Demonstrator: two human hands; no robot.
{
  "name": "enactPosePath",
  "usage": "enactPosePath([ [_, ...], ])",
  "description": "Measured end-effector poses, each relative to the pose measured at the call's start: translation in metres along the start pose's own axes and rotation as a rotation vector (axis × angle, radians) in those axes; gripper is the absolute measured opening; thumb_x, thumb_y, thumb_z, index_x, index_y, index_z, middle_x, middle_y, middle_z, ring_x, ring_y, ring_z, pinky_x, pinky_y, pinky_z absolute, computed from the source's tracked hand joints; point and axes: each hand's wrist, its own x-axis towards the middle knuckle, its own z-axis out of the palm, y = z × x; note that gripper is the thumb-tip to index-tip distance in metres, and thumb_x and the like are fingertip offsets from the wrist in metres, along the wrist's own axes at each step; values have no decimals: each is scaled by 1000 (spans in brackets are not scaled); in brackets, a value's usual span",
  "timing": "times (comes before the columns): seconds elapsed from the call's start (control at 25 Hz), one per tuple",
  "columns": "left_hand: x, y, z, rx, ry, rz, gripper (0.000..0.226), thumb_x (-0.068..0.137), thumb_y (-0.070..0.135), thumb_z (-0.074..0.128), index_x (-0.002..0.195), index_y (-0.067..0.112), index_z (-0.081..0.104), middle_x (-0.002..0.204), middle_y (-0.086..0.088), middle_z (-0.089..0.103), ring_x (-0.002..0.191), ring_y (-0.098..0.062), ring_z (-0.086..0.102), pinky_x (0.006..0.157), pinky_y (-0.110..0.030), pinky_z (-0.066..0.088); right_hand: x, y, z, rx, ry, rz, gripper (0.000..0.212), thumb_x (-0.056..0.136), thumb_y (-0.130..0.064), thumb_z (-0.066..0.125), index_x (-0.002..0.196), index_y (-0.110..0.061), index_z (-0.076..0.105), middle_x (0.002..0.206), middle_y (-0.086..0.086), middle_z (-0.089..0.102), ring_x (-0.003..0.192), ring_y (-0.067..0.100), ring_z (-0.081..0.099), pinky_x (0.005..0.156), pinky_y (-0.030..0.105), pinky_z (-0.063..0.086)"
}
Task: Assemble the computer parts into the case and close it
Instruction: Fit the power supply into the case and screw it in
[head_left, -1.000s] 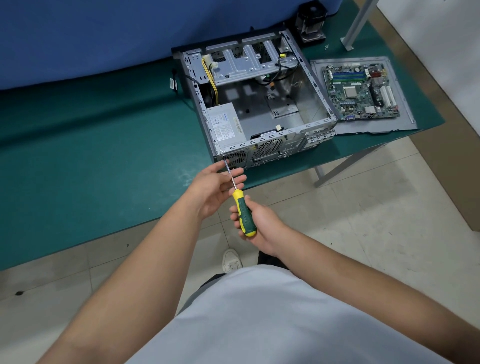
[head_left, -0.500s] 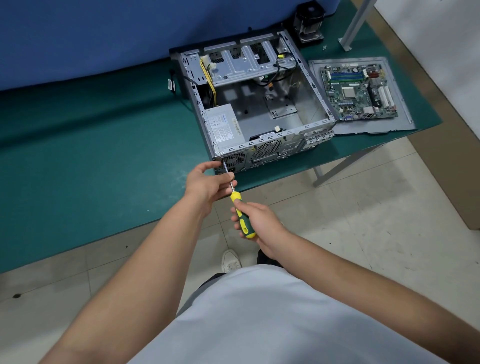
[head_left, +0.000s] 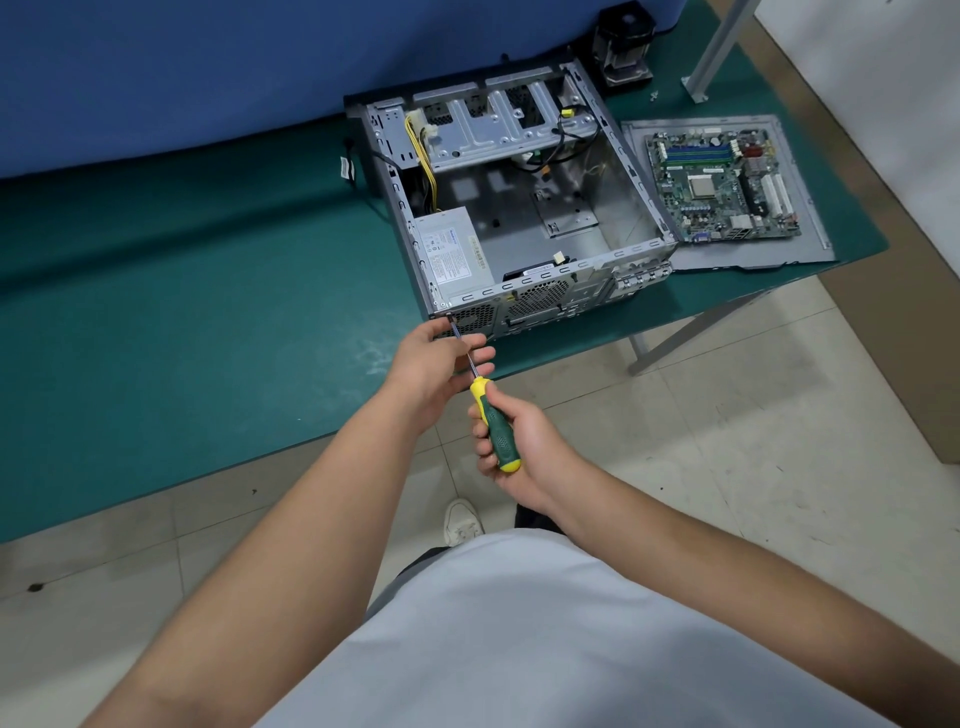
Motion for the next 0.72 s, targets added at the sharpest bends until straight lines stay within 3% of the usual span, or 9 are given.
enactPosePath([
  [0.08,0,1,0,6,-4,-9,50,99,-13,48,145,5,37,116,-21,70,85,-25,75,69,-35,64,0,0,0,-40,11,-25,35,100,-48,56,86,-17,65,69,-3,61,47,8,46,42,19,34],
  [0.24,0,0,1,25,41,-11,52,98,-15,49,145,5,40,113,-21,71,82,-24,75,66,-34,64,3,7,3,-566,297,-397,32,92,-39,73,97,-15,53,75,-1,63,49,7,60,48,27,52],
  [0.32,2,0,3,46,78,-11,52,97,-16,49,143,7,42,109,-19,72,78,-22,75,63,-33,63,5,6,3,-610,361,-471,31,91,-35,74,95,-12,54,71,0,64,48,7,63,49,30,57],
  [0.44,5,-2,8,128,146,13,50,96,-15,53,140,9,47,102,-15,70,74,-20,73,64,-36,64,5,5,6,-526,295,-420,28,99,-32,65,87,-8,58,71,6,64,49,12,63,47,30,56],
  [0.56,8,-3,12,182,216,49,48,95,-11,61,137,8,52,94,-13,66,71,-20,69,72,-43,65,6,1,5,-285,130,-265,29,103,-33,58,85,-10,59,66,4,58,47,14,54,43,23,42],
  [0.64,7,-4,12,181,232,66,47,94,-9,64,137,8,54,91,-11,66,71,-20,69,70,-42,65,5,-3,2,-148,12,-152,28,103,-35,57,85,-13,57,64,1,55,47,12,46,43,22,36],
  [0.72,5,-4,11,174,218,73,47,94,-9,66,136,8,54,91,-11,66,75,-21,70,67,-39,65,7,-4,1,-176,-7,-143,29,104,-37,55,88,-13,56,64,1,54,47,12,45,44,22,35],
])
